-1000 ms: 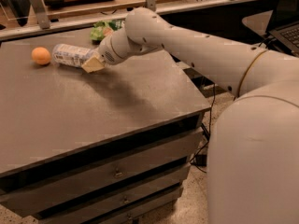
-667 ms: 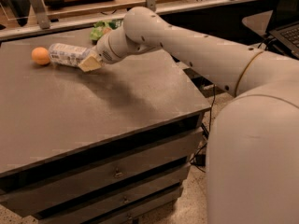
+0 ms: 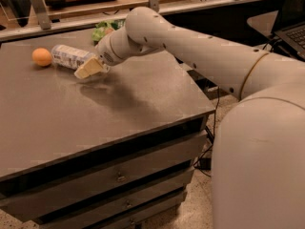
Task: Move blue plastic bottle near orange
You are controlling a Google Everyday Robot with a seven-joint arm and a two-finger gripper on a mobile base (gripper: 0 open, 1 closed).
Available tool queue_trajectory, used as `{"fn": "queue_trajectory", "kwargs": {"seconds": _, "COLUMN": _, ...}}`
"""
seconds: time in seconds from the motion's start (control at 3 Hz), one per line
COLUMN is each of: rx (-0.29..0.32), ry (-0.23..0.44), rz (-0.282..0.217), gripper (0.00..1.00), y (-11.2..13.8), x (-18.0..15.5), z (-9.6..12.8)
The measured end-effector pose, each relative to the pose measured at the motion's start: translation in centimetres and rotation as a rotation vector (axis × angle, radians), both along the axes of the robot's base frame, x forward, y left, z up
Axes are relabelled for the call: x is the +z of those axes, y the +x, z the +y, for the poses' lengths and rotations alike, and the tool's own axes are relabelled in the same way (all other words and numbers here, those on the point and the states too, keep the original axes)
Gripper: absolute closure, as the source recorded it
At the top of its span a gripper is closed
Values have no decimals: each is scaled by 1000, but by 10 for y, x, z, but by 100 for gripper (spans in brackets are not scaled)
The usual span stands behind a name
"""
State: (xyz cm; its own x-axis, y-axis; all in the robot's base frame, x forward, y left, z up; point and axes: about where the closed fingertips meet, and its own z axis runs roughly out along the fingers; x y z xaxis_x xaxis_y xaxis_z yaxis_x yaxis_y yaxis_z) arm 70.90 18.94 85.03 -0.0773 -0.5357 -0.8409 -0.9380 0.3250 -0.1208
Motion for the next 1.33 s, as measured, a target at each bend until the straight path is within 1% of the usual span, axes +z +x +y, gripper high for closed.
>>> {"fn": "queue_trajectory", "kwargs": {"seconds": 0.33, "rx": -28, "ry": 24, "rz": -1, "gripper": 0, "y": -3, "x": 6, "z": -9}}
{"fn": "queue_trajectory", "kwargs": {"seconds": 0.67, "rx": -95, "ry": 55, "rz": -30, "gripper": 0, "y": -15, "x": 31, "z": -47}}
{"fn": "queue_trajectory", "kwargs": {"seconds": 1.0, "rx": -226, "ry": 44, "rz": -75, "gripper": 0, "y": -26, "x": 58, "z": -114}}
{"fn": "queue_trajectory", "kwargs": {"seconds": 1.33, "rx": -221, "ry": 44, "rz": -81, "gripper": 0, "y": -30, "x": 63, "z": -111}}
